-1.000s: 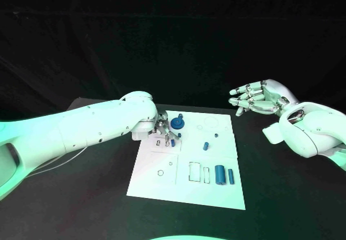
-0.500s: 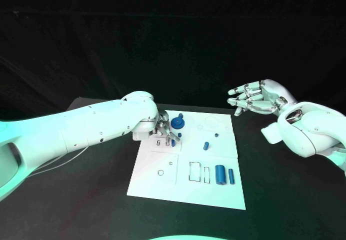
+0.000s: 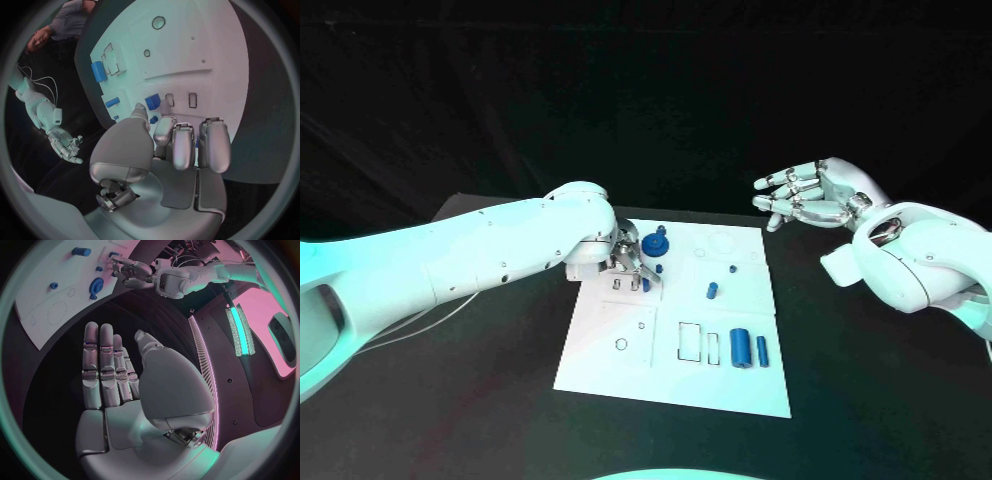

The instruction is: Assemble the parts on the task board

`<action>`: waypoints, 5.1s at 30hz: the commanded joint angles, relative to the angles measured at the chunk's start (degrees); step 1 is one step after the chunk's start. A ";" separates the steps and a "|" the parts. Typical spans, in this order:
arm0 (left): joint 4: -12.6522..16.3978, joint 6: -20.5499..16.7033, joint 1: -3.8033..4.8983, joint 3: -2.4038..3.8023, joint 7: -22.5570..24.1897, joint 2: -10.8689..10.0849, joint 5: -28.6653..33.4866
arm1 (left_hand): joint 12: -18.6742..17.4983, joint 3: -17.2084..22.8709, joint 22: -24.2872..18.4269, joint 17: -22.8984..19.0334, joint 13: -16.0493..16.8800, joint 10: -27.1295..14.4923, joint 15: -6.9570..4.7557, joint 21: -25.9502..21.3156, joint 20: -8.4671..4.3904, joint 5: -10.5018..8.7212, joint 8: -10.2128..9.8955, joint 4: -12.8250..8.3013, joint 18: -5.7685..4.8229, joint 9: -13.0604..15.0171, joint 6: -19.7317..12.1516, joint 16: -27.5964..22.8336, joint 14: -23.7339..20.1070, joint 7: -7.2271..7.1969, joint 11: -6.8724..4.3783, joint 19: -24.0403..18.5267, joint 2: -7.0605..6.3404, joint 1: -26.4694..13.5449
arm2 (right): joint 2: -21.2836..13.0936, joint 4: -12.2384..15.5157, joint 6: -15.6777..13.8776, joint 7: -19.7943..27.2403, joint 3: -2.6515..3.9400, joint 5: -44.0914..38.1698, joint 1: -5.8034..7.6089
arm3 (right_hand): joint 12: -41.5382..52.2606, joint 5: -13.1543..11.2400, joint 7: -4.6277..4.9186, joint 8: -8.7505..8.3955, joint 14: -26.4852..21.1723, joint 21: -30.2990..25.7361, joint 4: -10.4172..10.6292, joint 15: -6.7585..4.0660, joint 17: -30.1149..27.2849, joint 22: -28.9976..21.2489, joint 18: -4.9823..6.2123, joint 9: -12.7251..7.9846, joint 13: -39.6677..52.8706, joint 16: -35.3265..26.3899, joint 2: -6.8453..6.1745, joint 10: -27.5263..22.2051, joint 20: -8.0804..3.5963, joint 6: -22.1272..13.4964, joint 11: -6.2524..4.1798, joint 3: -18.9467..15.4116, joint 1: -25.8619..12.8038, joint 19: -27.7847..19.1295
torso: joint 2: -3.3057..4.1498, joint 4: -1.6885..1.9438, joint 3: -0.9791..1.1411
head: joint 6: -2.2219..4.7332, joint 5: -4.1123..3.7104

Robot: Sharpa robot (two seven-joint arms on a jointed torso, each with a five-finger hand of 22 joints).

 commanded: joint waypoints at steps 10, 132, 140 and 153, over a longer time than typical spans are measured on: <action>-0.41 2.03 -0.02 0.00 0.46 0.18 2.52 | -0.45 2.05 0.31 3.30 -0.45 -0.72 -0.11 0.37 -0.04 0.33 0.64 -0.65 -1.15 1.12 -1.21 -0.16 2.97 0.03 -0.11 0.44 1.68 3.82 | 0.23 -0.37 1.73 0.62 -0.01 -0.45 -0.05 | -0.30 0.28 0.30 -0.25 -0.01 -0.49 -0.07 0.43 -0.13 -0.23 0.74 -0.13 -0.22 -0.47 0.09 -0.28 0.04 -0.15 0.34 -0.35 -0.10 0.26 | -0.04 -0.01 0.01 | -0.02 0.14; 5.18 -2.04 -3.54 0.32 0.43 -3.41 -5.71 | -1.05 58.12 2.32 3.81 -1.43 0.17 -0.38 1.23 -0.02 1.44 5.38 -14.83 -1.37 8.70 -3.09 -0.43 3.10 -0.25 -0.54 0.59 -10.30 -2.95 | 0.23 -1.16 3.77 -0.25 -0.27 -2.33 -0.79 | -0.49 0.49 0.50 -0.31 -0.34 -1.35 0.07 0.73 -0.25 -1.35 0.72 -0.32 -0.85 -1.39 0.27 -0.77 0.31 -0.31 0.60 -0.68 -0.54 0.31 | -0.01 0.16 0.20 | -1.39 0.41; 4.60 -2.86 -3.53 0.32 0.38 -2.92 -5.54 | -0.84 56.49 2.36 3.86 -1.36 0.47 -0.60 1.22 -0.20 0.60 6.29 -13.03 -1.37 9.15 -2.72 -0.43 3.12 -0.72 -0.84 0.60 -10.05 -6.14 | 0.32 -1.21 3.85 -0.25 -0.27 -2.33 -0.80 | -0.52 0.50 0.53 -0.29 -0.43 -1.49 0.06 0.77 -0.27 -1.52 0.72 -0.33 -0.93 -1.53 0.31 -0.87 0.35 -0.30 0.63 -0.72 -0.56 0.27 | -0.08 0.18 0.19 | -1.41 0.35; 4.03 -3.99 -3.52 0.31 0.30 -2.50 -5.41 | -0.22 48.69 2.27 3.95 -1.08 0.70 -1.13 1.05 -0.73 0.43 7.44 -8.37 -1.35 9.26 -1.66 -0.45 3.16 -1.52 -1.46 0.59 -11.71 -11.92 | 0.25 -1.29 3.91 -0.28 -0.28 -2.33 -0.84 | -0.52 0.50 0.53 -0.29 -0.43 -1.49 0.06 0.77 -0.27 -1.52 0.72 -0.33 -0.93 -1.53 0.31 -0.87 0.35 -0.30 0.63 -0.72 -0.56 0.27 | -0.07 0.18 0.19 | -1.40 0.14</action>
